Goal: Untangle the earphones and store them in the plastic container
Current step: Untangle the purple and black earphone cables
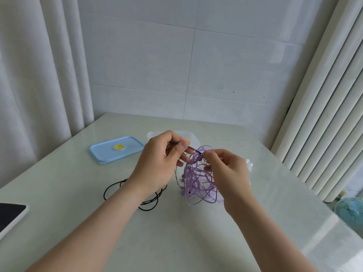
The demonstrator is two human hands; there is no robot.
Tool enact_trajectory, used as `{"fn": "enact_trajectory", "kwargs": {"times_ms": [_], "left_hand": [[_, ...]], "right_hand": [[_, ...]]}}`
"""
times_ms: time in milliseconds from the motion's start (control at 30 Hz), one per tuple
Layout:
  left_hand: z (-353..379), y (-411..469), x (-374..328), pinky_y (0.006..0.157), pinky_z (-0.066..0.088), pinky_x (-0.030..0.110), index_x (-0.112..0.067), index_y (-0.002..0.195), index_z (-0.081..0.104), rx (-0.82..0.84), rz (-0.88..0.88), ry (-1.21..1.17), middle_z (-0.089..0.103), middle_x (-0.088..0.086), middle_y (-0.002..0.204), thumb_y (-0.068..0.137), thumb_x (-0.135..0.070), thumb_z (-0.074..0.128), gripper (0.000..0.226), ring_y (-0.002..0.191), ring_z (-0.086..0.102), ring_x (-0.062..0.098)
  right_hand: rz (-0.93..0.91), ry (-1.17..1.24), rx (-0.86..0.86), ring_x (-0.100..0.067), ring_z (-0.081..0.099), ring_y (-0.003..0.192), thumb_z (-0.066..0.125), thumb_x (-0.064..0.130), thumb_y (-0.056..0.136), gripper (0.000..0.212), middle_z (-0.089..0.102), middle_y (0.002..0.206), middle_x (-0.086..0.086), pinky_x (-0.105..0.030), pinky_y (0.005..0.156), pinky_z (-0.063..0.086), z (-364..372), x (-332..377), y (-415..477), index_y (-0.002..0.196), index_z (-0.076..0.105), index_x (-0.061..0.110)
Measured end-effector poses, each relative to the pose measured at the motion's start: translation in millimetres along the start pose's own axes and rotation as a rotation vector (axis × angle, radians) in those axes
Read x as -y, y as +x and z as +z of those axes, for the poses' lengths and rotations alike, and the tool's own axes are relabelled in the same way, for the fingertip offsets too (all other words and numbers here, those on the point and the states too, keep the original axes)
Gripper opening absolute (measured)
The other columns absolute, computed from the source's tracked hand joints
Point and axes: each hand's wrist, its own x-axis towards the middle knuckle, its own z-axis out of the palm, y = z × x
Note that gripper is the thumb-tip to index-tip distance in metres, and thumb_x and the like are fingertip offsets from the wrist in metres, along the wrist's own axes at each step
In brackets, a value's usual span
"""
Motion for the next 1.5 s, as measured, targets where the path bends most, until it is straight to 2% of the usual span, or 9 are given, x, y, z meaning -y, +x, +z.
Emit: {"fn": "enact_trajectory", "kwargs": {"times_ms": [333, 567, 667, 767, 900, 1067, 1267, 1367, 1500], "left_hand": [[3, -3, 0, 0.075, 0.063, 0.038, -0.002, 0.108, 0.055, 0.021, -0.136, -0.222, 0.078, 0.009, 0.102, 0.113, -0.008, 0.043, 0.014, 0.080, 0.073, 0.024], [0, -3, -2, 0.066, 0.056, 0.030, -0.026, 0.083, 0.072, 0.014, -0.041, 0.211, 0.069, -0.001, 0.070, 0.097, -0.002, 0.048, 0.037, 0.063, 0.064, 0.013], [3, -8, -5, 0.061, 0.047, 0.028, -0.030, 0.080, 0.065, 0.000, 0.109, 0.435, 0.065, -0.012, 0.077, 0.092, -0.028, 0.068, 0.012, 0.063, 0.057, 0.006], [3, -8, -2, 0.062, 0.050, 0.029, -0.034, 0.084, 0.060, -0.007, 0.244, 0.619, 0.059, -0.016, 0.085, 0.088, -0.049, 0.075, 0.021, 0.070, 0.054, -0.003], [2, -7, -1, 0.063, 0.053, 0.039, -0.032, 0.086, 0.058, -0.021, 0.287, 0.682, 0.059, -0.014, 0.086, 0.094, -0.043, 0.074, 0.021, 0.069, 0.054, 0.006], [3, -5, 1, 0.067, 0.052, 0.046, -0.021, 0.094, 0.051, -0.042, 0.313, 0.643, 0.056, -0.010, 0.091, 0.102, -0.030, 0.062, 0.017, 0.075, 0.057, 0.024], [7, -6, 4, 0.066, 0.038, 0.018, -0.017, 0.094, 0.037, 0.019, 0.263, 0.558, 0.044, -0.009, 0.085, 0.106, -0.008, 0.056, 0.024, 0.074, 0.041, 0.014], [8, -8, 5, 0.070, 0.043, 0.029, -0.019, 0.098, 0.042, 0.056, 0.271, 0.532, 0.049, -0.009, 0.089, 0.106, -0.017, 0.057, 0.017, 0.080, 0.050, 0.013], [6, -7, 2, 0.073, 0.047, 0.033, -0.024, 0.102, 0.058, -0.008, 0.313, 0.566, 0.048, -0.014, 0.087, 0.096, -0.033, 0.072, 0.018, 0.083, 0.054, 0.015]], "right_hand": [[-0.087, -0.098, -0.007, -0.016, 0.076, 0.068, 0.069, 0.028, 0.098, 0.009, 0.078, 0.079, -0.001, -0.024, 0.060, 0.052, 0, -3, 0, 0.093, 0.075, 0.023], [-0.233, -0.244, -0.030, -0.017, 0.075, 0.068, 0.070, 0.023, 0.098, 0.011, 0.075, 0.071, 0.005, -0.035, 0.066, 0.059, 3, -9, 2, 0.088, 0.075, 0.023], [-0.285, -0.319, -0.017, -0.017, 0.074, 0.071, 0.069, 0.022, 0.099, 0.013, 0.075, 0.071, 0.007, -0.037, 0.069, 0.061, 5, -11, 2, 0.088, 0.076, 0.023], [-0.312, -0.354, -0.016, -0.010, 0.071, 0.067, 0.069, 0.021, 0.098, 0.013, 0.074, 0.068, 0.010, -0.032, 0.067, 0.058, 5, -12, 3, 0.088, 0.077, 0.023], [-0.338, -0.371, -0.009, -0.006, 0.061, 0.057, 0.069, 0.022, 0.098, 0.015, 0.069, 0.062, 0.015, -0.016, 0.056, 0.041, 6, -11, 2, 0.085, 0.076, 0.022], [-0.262, -0.326, -0.017, -0.011, 0.073, 0.072, 0.066, 0.026, 0.096, 0.015, 0.075, 0.076, 0.013, -0.029, 0.067, 0.056, 7, -9, 0, 0.083, 0.073, 0.026], [-0.242, -0.363, -0.049, -0.006, 0.060, 0.056, 0.064, 0.025, 0.095, 0.014, 0.069, 0.064, 0.009, -0.026, 0.061, 0.047, 4, -9, 0, 0.082, 0.068, 0.023], [-0.325, -0.416, -0.032, -0.012, 0.043, 0.044, 0.059, 0.022, 0.099, 0.011, 0.059, 0.053, -0.004, -0.024, 0.050, 0.034, 3, -9, 0, 0.089, 0.061, 0.024], [-0.372, -0.448, 0.007, -0.020, 0.055, 0.051, 0.060, 0.023, 0.102, 0.009, 0.064, 0.057, -0.006, -0.030, 0.057, 0.044, 4, -11, 1, 0.093, 0.061, 0.025]]}}
